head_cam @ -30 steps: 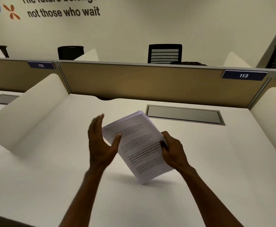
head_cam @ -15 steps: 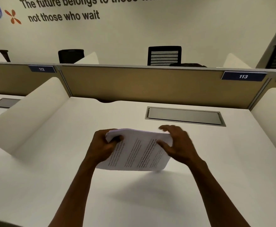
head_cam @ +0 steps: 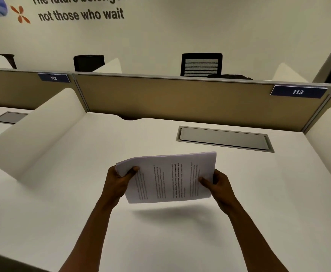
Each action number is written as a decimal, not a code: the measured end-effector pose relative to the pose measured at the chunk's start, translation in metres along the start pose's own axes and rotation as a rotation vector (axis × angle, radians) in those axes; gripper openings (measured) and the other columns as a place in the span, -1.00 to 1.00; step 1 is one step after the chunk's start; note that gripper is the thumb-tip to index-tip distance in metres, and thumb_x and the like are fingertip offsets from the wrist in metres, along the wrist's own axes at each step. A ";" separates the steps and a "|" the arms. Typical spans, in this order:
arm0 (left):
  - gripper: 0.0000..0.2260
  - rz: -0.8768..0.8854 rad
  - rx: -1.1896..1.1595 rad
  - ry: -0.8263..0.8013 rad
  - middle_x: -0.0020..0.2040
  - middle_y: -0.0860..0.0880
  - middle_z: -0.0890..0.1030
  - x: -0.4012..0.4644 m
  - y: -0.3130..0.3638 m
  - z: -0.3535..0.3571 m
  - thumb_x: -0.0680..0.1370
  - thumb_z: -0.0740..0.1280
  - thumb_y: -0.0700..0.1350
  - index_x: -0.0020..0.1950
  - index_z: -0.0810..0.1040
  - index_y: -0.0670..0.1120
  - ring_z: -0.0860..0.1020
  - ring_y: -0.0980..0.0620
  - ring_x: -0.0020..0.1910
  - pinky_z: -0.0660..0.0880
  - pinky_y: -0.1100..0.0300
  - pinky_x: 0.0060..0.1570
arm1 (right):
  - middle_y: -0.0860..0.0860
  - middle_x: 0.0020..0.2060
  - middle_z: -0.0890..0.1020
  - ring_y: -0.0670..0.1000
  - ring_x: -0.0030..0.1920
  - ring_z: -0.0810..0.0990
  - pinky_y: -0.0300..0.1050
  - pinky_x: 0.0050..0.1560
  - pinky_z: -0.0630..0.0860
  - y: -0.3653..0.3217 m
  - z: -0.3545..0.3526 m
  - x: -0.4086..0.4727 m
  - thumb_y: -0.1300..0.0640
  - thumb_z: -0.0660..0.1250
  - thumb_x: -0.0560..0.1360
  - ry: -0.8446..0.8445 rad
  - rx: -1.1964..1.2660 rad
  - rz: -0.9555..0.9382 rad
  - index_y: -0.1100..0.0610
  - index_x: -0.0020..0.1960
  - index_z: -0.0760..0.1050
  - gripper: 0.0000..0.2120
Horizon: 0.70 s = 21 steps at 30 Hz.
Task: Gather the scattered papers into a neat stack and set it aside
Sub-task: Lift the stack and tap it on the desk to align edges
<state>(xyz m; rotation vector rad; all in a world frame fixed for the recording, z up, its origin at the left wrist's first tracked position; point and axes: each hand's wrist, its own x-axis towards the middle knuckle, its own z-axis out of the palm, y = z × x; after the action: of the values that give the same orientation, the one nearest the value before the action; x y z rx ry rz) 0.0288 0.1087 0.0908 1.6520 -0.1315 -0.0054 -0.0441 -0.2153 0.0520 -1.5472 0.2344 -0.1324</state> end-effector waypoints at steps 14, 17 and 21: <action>-0.85 -0.107 -0.084 0.004 -0.06 -0.03 0.74 -0.006 -0.044 0.006 0.41 0.52 -0.05 -0.03 0.71 0.07 0.70 0.10 -0.13 0.58 0.29 -0.26 | -0.02 0.03 0.71 0.03 0.03 0.69 -0.12 -0.10 0.65 0.039 0.006 -0.004 0.23 0.40 0.50 0.073 0.035 0.045 0.01 0.19 0.56 -0.71; -0.82 -0.113 -0.105 0.000 -0.03 -0.07 0.74 -0.007 -0.050 0.003 0.41 0.53 -0.09 0.00 0.72 0.00 0.70 0.06 -0.06 0.60 0.26 -0.19 | 0.02 0.06 0.70 0.04 0.05 0.68 -0.04 -0.02 0.66 0.042 0.006 -0.003 0.25 0.41 0.49 0.066 0.066 0.039 0.07 0.24 0.55 -0.67; -0.86 -0.129 -0.070 -0.033 -0.04 -0.09 0.74 -0.012 -0.058 0.008 0.46 0.52 -0.17 -0.01 0.72 0.00 0.69 0.00 -0.04 0.61 0.18 -0.12 | 0.05 0.10 0.67 0.09 0.09 0.65 -0.01 0.02 0.63 0.049 0.009 -0.006 0.30 0.38 0.51 0.075 0.073 0.066 0.09 0.26 0.51 -0.65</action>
<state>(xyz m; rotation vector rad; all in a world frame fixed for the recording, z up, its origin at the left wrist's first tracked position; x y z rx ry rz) 0.0210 0.1069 0.0314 1.5887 -0.0493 -0.1344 -0.0513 -0.2036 0.0036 -1.4619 0.3364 -0.1452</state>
